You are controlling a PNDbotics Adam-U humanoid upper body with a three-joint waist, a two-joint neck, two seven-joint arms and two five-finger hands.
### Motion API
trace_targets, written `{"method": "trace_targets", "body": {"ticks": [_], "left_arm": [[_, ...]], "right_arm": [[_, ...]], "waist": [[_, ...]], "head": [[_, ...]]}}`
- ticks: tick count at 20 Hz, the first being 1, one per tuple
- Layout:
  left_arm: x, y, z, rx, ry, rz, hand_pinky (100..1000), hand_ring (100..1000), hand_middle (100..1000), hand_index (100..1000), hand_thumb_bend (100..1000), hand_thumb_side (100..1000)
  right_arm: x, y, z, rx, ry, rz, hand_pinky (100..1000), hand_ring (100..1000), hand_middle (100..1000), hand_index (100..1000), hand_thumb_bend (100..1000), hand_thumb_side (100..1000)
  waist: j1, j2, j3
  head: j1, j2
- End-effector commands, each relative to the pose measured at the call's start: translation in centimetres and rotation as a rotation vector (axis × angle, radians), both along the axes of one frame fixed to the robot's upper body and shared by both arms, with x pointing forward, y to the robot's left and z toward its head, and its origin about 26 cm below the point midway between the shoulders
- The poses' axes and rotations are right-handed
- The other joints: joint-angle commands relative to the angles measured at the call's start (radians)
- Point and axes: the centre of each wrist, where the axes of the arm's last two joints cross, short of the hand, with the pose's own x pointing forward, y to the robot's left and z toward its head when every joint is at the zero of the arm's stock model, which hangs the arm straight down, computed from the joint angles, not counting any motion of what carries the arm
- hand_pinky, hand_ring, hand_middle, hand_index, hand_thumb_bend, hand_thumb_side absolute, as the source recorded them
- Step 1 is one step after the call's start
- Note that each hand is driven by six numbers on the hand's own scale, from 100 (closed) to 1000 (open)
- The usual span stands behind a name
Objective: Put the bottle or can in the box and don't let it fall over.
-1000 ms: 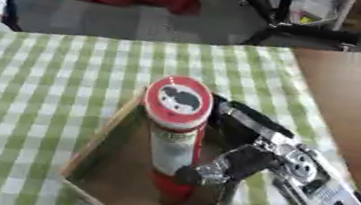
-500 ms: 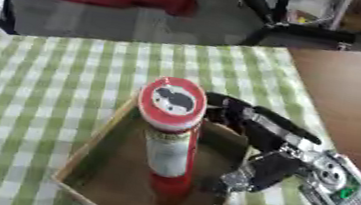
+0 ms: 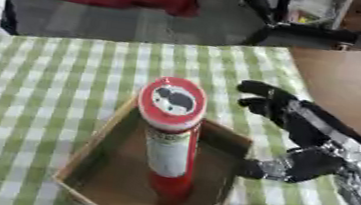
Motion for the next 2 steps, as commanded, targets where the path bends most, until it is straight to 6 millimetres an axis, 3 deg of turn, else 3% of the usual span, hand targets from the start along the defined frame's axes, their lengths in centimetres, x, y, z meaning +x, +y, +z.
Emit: {"method": "trace_targets", "body": {"ticks": [1,2], "left_arm": [[-0.20,0.86,1.43,0.029,-0.034,0.014,831,835,761,768,605,683],[-0.21,0.88,1.43,0.029,-0.034,0.015,831,835,761,768,604,684]], "right_arm": [[-0.18,-1.31,1.53,0.019,-0.062,-0.074,981,927,955,959,787,318],[-0.06,-1.76,1.60,0.034,-0.068,-0.106,980,927,956,959,787,317]], "waist": [[0.000,-0.019,-0.002],[0.001,-0.019,-0.003]], "head": [[0.005,-0.011],[0.005,-0.010]]}}
